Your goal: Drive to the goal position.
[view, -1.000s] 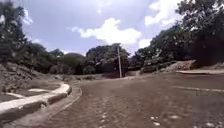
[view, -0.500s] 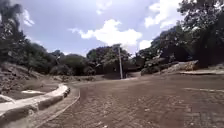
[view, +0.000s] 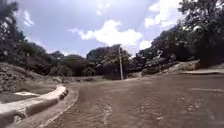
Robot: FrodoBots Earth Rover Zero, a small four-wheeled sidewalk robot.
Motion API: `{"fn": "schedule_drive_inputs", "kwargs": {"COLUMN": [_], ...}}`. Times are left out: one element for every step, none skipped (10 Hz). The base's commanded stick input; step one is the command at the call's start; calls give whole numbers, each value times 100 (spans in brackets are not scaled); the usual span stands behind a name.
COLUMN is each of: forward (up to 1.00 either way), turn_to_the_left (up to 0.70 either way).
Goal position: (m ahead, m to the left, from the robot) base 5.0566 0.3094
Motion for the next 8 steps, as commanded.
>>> {"fn": "schedule_drive_inputs", "kwargs": {"forward": [70,70,70,70,70,70,70,70], "turn_to_the_left": [0,0,0,0,0,0,0,0]}}
